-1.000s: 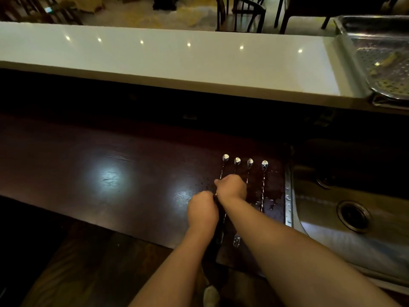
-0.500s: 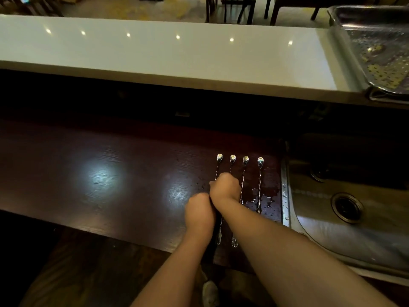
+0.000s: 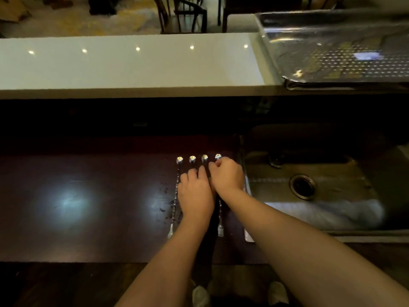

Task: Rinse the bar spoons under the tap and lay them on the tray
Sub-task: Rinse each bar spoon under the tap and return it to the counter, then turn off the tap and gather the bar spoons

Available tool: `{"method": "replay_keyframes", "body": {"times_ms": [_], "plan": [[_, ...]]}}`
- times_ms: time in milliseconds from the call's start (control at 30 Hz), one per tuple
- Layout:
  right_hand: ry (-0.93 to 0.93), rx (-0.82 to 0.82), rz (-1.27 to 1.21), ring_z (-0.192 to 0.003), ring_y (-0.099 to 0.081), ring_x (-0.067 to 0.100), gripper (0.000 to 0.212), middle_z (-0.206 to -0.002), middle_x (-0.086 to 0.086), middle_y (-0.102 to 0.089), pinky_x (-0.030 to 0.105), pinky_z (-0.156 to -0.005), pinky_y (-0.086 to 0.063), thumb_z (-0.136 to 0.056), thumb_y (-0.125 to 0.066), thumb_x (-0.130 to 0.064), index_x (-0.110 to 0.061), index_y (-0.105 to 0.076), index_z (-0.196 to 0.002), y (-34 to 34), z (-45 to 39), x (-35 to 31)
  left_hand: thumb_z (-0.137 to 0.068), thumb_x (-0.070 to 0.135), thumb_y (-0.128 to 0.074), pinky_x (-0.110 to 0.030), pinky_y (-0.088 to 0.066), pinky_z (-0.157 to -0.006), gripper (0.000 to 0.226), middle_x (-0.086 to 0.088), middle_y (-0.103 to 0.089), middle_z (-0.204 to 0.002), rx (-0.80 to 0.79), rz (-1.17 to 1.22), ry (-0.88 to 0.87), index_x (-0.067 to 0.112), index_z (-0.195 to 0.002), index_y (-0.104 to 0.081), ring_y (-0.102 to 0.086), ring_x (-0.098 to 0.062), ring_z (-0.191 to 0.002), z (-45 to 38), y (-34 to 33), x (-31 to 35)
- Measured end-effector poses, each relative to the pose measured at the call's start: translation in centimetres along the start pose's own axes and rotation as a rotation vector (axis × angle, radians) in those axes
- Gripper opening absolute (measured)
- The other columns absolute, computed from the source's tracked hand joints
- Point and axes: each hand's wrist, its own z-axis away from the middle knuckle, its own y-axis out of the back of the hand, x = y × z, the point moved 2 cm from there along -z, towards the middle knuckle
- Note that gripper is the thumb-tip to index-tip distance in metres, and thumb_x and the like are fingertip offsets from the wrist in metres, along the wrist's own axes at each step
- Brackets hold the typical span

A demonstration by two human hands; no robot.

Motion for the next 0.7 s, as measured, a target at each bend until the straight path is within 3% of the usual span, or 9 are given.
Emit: {"method": "replay_keyframes", "body": {"times_ms": [233, 400, 567, 700], "plan": [[-0.006, 0.143, 0.058, -0.091, -0.062, 0.026, 0.031, -0.099, 0.007, -0.068, 0.033, -0.072, -0.049, -0.094, -0.048, -0.038, -0.016, -0.067, -0.104, 10.0, -1.7, 8.9, -0.094, 0.027, -0.046, -0.041, -0.042, -0.089, 0.054, -0.013, -0.046, -0.139, 0.055, 0.008, -0.165, 0.012, -0.145, -0.035, -0.045, -0.032, -0.123, 1.8, -2.3, 11.9], [-0.077, 0.178, 0.080, -0.080, -0.058, 0.021, 0.029, -0.094, 0.006, -0.067, 0.030, -0.067, -0.043, -0.094, -0.046, -0.036, -0.016, -0.067, -0.098, 17.3, -2.0, 17.1, -0.085, 0.027, -0.059, -0.042, -0.047, -0.087, 0.061, -0.016, -0.050, -0.136, 0.033, 0.035, -0.272, 0.009, -0.141, -0.042, -0.052, -0.033, -0.119, 4.9, -4.9, 21.9], [-0.124, 0.206, 0.094, -0.090, -0.060, 0.028, 0.029, -0.101, 0.010, -0.067, 0.030, -0.066, -0.038, -0.092, -0.048, -0.033, -0.013, -0.068, -0.100, 23.8, -2.3, 24.3, -0.081, 0.038, -0.065, -0.039, -0.051, -0.078, 0.058, -0.014, -0.059, -0.124, 0.001, 0.037, -0.310, 0.012, -0.131, -0.054, -0.059, -0.032, -0.107, 7.4, -8.0, 29.5], [-0.160, 0.211, 0.123, -0.099, -0.061, 0.030, 0.033, -0.114, 0.011, -0.064, 0.036, -0.079, -0.049, -0.094, -0.046, -0.034, -0.014, -0.067, -0.110, 27.5, -2.0, 29.0, -0.081, 0.041, -0.067, -0.041, -0.051, -0.077, 0.060, -0.016, -0.060, -0.121, -0.017, -0.008, -0.315, 0.011, -0.130, -0.054, -0.059, -0.033, -0.105, 8.4, -10.4, 32.6]]}}
